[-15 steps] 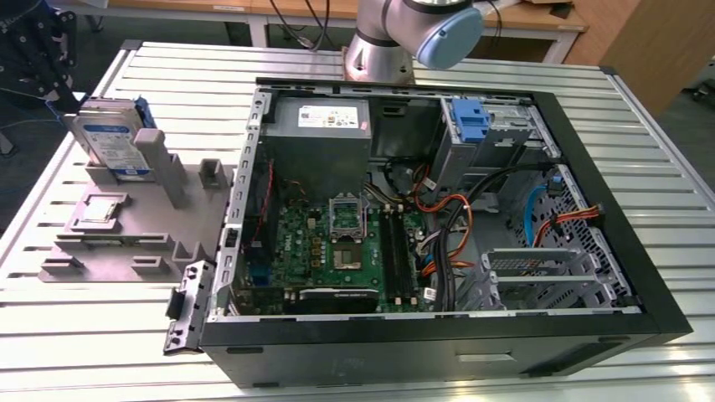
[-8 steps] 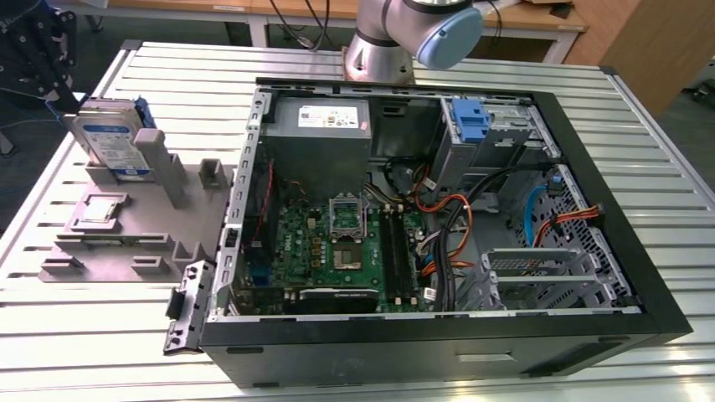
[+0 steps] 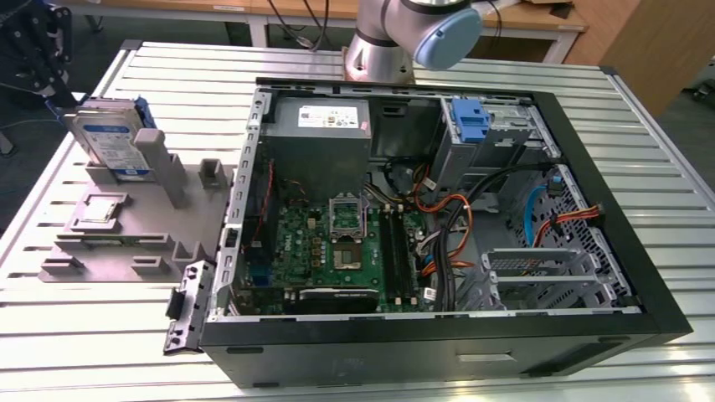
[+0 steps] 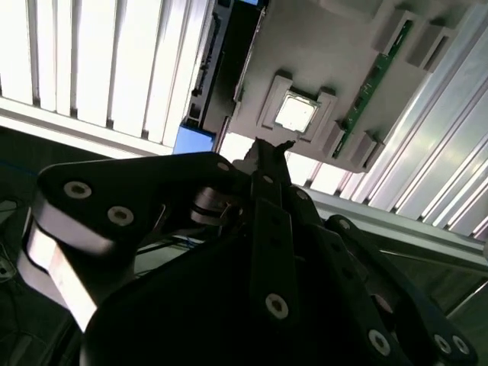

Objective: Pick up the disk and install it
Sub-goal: 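Pick up the disk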

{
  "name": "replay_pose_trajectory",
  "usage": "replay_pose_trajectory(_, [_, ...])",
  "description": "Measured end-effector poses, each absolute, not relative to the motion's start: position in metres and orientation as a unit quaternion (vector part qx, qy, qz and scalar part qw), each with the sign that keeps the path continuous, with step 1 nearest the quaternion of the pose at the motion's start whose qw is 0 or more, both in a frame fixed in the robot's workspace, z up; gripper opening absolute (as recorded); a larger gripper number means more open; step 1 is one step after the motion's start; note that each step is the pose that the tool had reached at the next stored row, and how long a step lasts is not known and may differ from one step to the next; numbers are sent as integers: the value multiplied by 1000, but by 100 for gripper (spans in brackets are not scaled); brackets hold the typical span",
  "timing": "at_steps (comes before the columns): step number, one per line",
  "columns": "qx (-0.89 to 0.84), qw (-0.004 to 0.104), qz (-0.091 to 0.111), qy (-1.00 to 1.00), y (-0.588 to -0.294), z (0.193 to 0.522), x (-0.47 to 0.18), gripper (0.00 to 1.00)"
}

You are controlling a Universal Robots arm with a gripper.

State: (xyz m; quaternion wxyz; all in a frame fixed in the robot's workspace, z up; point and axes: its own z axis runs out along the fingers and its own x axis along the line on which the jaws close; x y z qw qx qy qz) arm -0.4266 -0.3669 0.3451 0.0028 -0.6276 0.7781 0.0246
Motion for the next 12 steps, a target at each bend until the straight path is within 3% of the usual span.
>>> replay_pose_trajectory(9, [-628, 4, 24, 778, -357, 344, -429, 11])
replay_pose_trajectory(12, [-628, 4, 24, 778, -357, 344, -429, 23])
